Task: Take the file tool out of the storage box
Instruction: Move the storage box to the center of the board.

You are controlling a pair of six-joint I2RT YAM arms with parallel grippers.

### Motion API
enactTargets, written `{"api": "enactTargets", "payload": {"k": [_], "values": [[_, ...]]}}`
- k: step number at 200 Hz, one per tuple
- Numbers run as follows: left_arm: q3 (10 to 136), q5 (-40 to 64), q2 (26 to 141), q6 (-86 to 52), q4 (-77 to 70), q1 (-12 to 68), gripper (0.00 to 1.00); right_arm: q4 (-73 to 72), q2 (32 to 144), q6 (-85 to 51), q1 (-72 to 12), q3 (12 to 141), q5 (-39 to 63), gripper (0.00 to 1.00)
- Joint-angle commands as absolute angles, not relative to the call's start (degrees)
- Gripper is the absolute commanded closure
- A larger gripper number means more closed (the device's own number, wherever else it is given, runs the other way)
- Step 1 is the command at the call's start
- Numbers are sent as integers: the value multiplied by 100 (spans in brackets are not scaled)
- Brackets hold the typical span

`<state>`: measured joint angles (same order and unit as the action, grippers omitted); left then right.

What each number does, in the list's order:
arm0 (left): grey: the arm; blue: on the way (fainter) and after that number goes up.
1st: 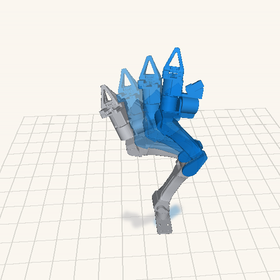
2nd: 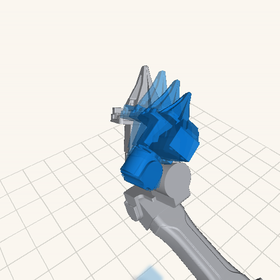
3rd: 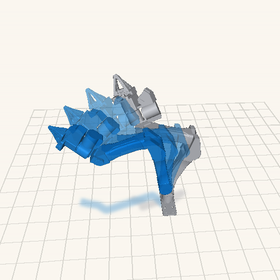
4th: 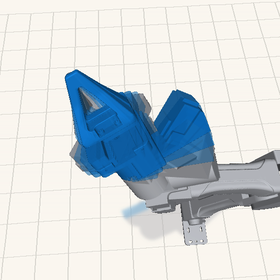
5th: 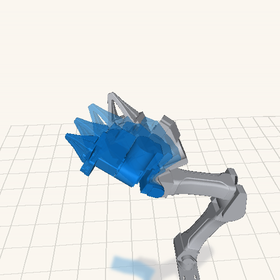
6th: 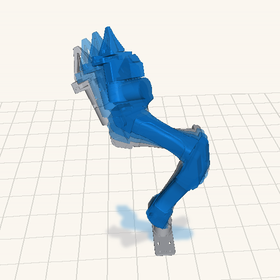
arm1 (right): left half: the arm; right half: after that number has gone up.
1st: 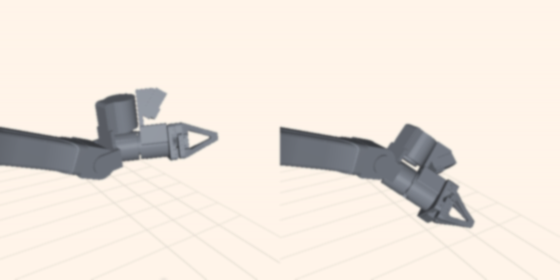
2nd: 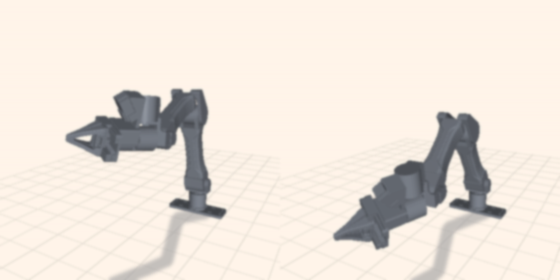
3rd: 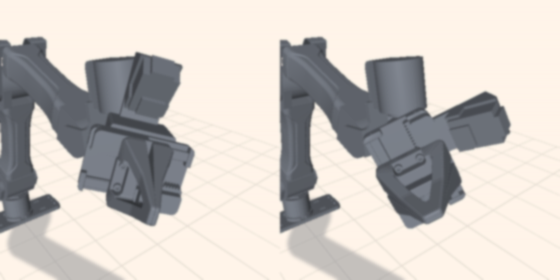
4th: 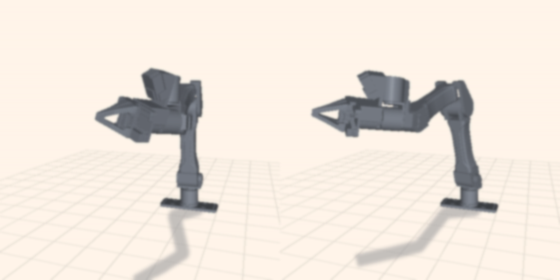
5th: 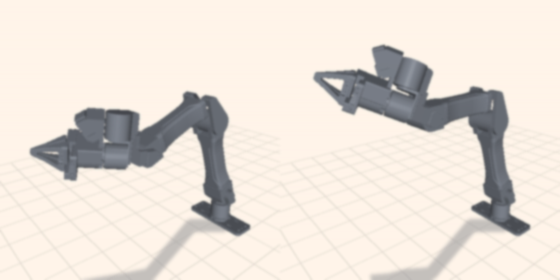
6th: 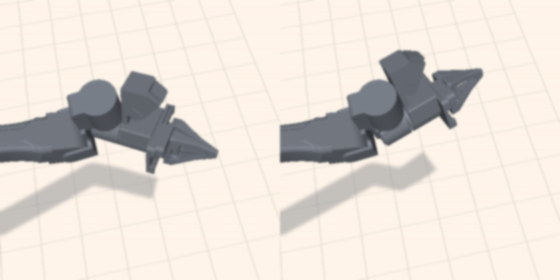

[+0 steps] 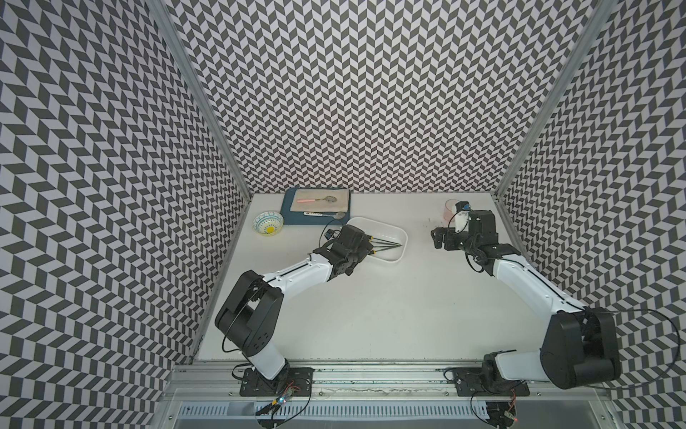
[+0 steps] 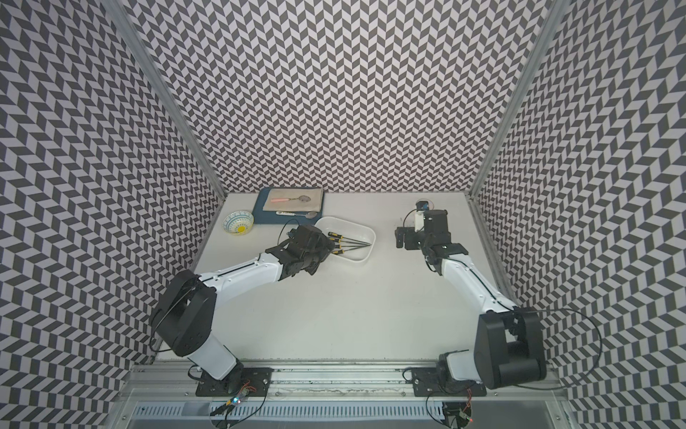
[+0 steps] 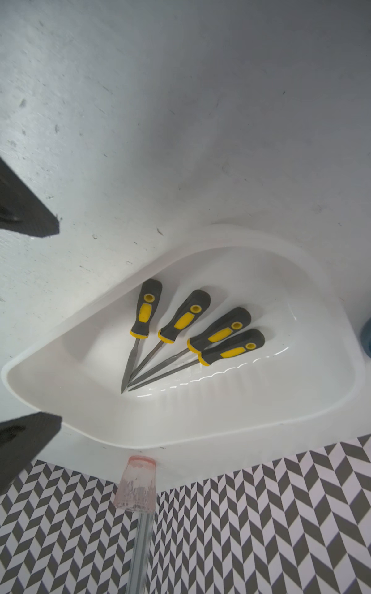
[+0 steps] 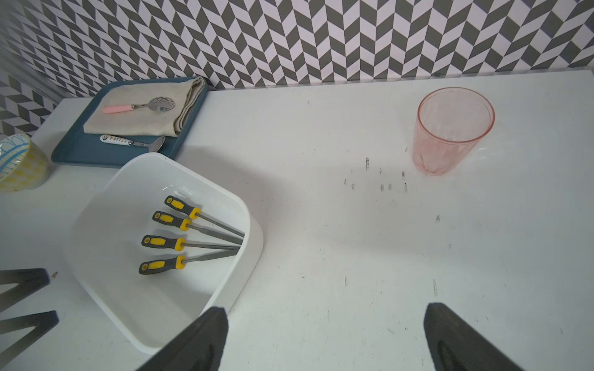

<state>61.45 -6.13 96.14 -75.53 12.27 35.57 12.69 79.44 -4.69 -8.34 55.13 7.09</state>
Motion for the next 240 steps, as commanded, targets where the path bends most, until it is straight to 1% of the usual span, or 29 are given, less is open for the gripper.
{"api": "enactTargets", "payload": {"k": [1, 24, 32, 36, 48, 63, 86, 95, 154, 161, 191, 240], "values": [[6445, -533, 9893, -7455, 1319, 3507, 14, 1221, 7953, -408, -827, 5643, 782, 0], [6588, -391, 10111, -7453, 1337, 3496, 13, 1254, 7984, -404, -828, 5673, 827, 0], [6613, -363, 10153, -7466, 1332, 3489, 15, 1266, 7995, -391, -827, 5682, 835, 1], [6610, -346, 10167, -7468, 1309, 3494, 17, 1274, 7991, -391, -826, 5686, 839, 0], [6609, -285, 10216, -7503, 1241, 3479, 21, 1270, 7991, -395, -828, 5678, 850, 0], [6631, -207, 10270, -7514, 1184, 3476, 29, 1250, 7996, -403, -830, 5661, 853, 1], [6651, -143, 10327, -7523, 1154, 3480, 32, 1274, 8037, -395, -828, 5678, 846, 0], [6653, -138, 10345, -7523, 1155, 3480, 37, 1275, 8051, -394, -828, 5678, 846, 1], [6567, -98, 10346, -7545, 1131, 3490, 43, 1287, 8104, -406, -831, 5660, 889, 0], [6570, -84, 10354, -7543, 1118, 3490, 47, 1284, 8108, -410, -833, 5660, 888, 0], [6622, -53, 10382, -7532, 1134, 3490, 52, 1310, 8133, -403, -826, 5669, 908, 1], [6645, 7, 10454, -7576, 1087, 3507, 54, 1327, 8139, -395, -831, 5678, 934, 0]]}}
